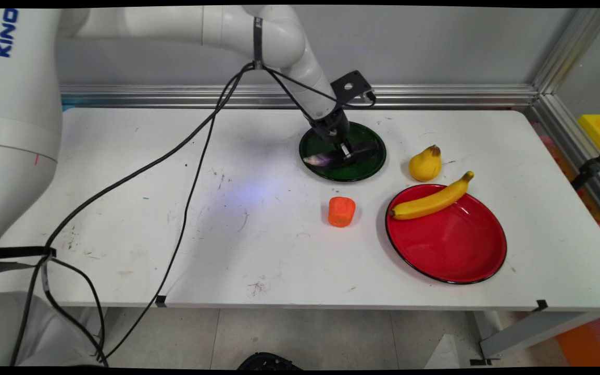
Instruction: Place the picked object on the table
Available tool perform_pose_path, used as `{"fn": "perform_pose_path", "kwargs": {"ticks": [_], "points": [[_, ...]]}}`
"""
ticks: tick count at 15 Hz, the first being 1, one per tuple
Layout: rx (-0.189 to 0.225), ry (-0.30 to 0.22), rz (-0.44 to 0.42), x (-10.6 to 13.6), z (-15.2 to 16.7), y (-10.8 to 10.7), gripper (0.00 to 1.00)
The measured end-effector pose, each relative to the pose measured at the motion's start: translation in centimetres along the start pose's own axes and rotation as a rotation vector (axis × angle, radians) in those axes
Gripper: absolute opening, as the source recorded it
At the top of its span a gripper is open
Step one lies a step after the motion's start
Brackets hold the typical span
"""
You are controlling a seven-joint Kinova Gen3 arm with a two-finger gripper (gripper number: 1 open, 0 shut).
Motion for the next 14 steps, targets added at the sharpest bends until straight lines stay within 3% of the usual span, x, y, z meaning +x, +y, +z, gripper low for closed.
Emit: {"fn": "perform_pose_path", "kwargs": {"ticks": [7,14], "points": [[-0.007,0.015,0.071,0.2,-6.0,1.7,0.00],[-0.101,-0.022,0.198,-2.4,-12.7,5.6,0.00]]}}
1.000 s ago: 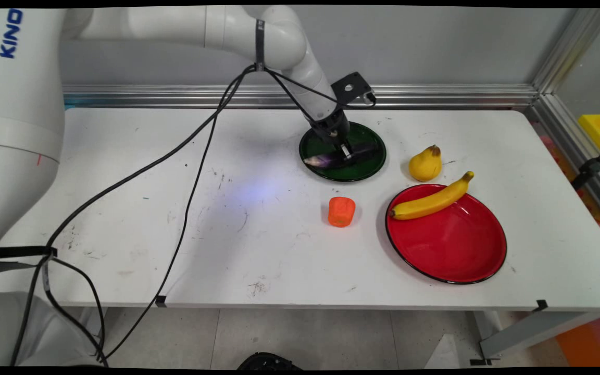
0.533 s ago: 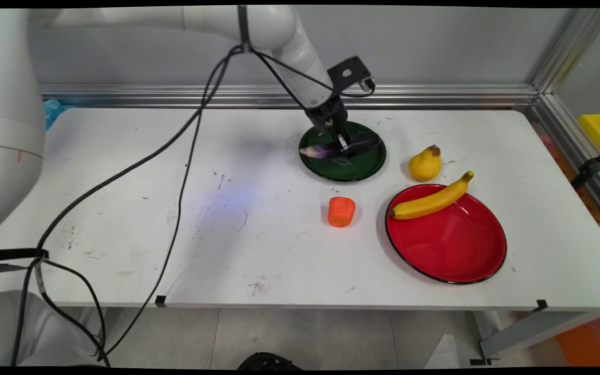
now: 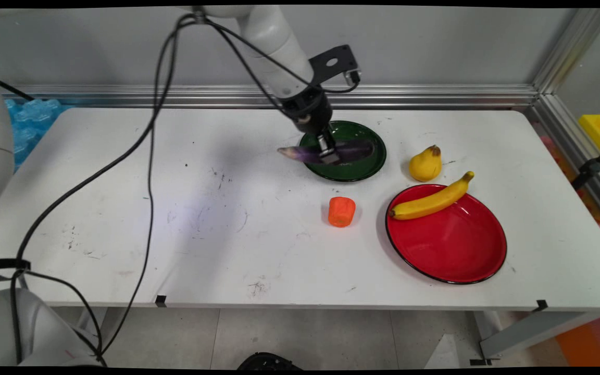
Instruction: Place the picked object on the table
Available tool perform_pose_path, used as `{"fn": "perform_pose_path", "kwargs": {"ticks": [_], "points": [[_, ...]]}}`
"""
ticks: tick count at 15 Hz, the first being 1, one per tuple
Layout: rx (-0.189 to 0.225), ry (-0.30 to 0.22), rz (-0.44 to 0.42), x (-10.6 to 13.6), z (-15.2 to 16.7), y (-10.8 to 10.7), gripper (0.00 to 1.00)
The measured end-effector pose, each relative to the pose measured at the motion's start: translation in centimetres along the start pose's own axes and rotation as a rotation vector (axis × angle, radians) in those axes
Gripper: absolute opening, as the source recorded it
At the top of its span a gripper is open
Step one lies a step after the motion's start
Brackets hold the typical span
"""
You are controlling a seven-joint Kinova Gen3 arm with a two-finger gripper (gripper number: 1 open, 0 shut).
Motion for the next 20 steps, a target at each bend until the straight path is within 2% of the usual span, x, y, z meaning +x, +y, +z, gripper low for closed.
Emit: {"fn": "perform_pose_path", "kwargs": {"ticks": [4,9,15,20], "points": [[-0.088,-0.027,0.103,-1.4,-2.2,4.1,0.00],[-0.140,-0.041,0.168,-2.2,-2.1,7.4,0.00],[-0.176,-0.049,0.203,-2.6,1.8,10.4,0.00],[-0.192,-0.057,0.210,-2.6,6.6,11.3,0.00]]}}
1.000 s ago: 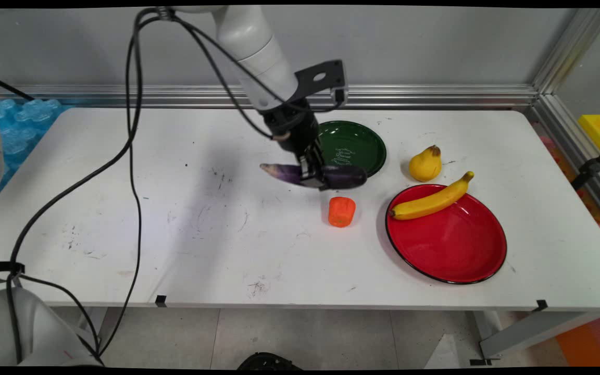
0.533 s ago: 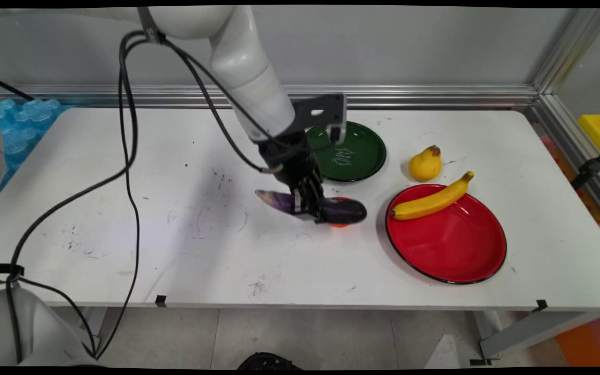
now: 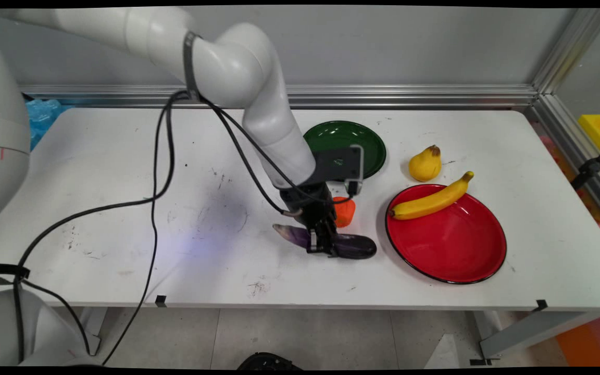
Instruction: Place the picked object on the table
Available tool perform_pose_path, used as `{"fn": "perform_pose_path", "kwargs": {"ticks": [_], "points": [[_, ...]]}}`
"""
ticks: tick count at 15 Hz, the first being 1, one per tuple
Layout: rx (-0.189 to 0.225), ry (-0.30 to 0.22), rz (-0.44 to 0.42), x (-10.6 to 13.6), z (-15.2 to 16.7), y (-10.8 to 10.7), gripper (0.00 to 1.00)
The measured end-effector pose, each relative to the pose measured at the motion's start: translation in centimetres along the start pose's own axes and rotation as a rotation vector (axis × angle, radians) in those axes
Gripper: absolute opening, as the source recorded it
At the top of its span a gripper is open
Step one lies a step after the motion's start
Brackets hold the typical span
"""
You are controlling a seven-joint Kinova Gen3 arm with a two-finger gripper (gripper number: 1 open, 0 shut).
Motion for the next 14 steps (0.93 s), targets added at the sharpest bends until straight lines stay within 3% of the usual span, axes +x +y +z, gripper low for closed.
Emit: {"fn": "perform_pose_path", "kwargs": {"ticks": [6,7,14], "points": [[-0.009,0.006,0.008,0.2,3.5,-0.5,0.00],[-0.011,0.008,0.011,0.2,3.8,-0.6,1.00],[-0.011,0.030,0.034,0.4,3.5,-0.3,1.00]]}}
